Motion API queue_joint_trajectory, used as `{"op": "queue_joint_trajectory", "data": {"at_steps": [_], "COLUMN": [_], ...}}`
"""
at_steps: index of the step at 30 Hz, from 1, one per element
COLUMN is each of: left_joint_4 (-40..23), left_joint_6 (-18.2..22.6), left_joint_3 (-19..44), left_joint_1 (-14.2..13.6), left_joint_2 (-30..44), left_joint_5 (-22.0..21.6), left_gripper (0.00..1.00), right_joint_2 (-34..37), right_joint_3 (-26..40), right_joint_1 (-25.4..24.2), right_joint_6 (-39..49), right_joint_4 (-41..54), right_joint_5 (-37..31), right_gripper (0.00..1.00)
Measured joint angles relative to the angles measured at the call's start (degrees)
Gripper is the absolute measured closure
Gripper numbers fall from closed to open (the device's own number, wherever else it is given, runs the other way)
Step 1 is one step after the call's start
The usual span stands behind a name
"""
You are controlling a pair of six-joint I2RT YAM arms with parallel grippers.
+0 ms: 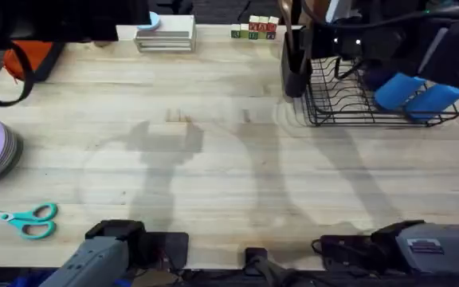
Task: Pick up the spoon on the table one by one and put them onto the rack
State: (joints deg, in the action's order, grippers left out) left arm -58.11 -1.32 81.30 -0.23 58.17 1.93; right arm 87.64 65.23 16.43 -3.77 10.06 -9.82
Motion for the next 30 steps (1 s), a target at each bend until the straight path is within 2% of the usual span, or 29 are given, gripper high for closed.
{"op": "queue_joint_trajectory", "data": {"at_steps": [10, 13, 17, 20, 23, 24, 26, 30], "left_joint_4": [0.0, 0.0, 0.0, 0.0, 0.0, 0.0, 0.0, 0.0], "left_joint_6": [0.0, 0.0, 0.0, 0.0, 0.0, 0.0, 0.0, 0.0], "left_joint_3": [0.0, 0.0, 0.0, 0.0, 0.0, 0.0, 0.0, 0.0], "left_joint_1": [0.0, 0.0, 0.0, 0.0, 0.0, 0.0, 0.0, 0.0], "left_joint_2": [0.0, 0.0, 0.0, 0.0, 0.0, 0.0, 0.0, 0.0], "left_joint_5": [0.0, 0.0, 0.0, 0.0, 0.0, 0.0, 0.0, 0.0], "left_gripper": [0.007, 0.007, 0.008, 0.007, 0.007, 0.008, 0.007, 0.007], "right_joint_2": [0.0, 0.0, 0.0, -0.2, -1.8, -2.8, -11.0, -15.2], "right_joint_3": [0.4, 0.4, 0.4, 0.4, 0.4, 0.4, 0.4, 0.4], "right_joint_1": [0.1, 0.1, 0.1, 0.1, 0.1, 0.1, 0.1, 0.1], "right_joint_6": [0.0, 0.1, 0.4, 0.4, 0.5, 0.5, 0.7, 2.2], "right_joint_4": [2.8, 3.3, 2.3, 2.1, 2.1, 2.1, 2.4, 4.1], "right_joint_5": [0.0, 0.2, 0.1, 0.2, 0.2, 0.2, 0.0, 0.0], "right_gripper": [0.955, 0.829, 0.733, 0.706, 0.612, 0.578, 0.463, 0.399]}}
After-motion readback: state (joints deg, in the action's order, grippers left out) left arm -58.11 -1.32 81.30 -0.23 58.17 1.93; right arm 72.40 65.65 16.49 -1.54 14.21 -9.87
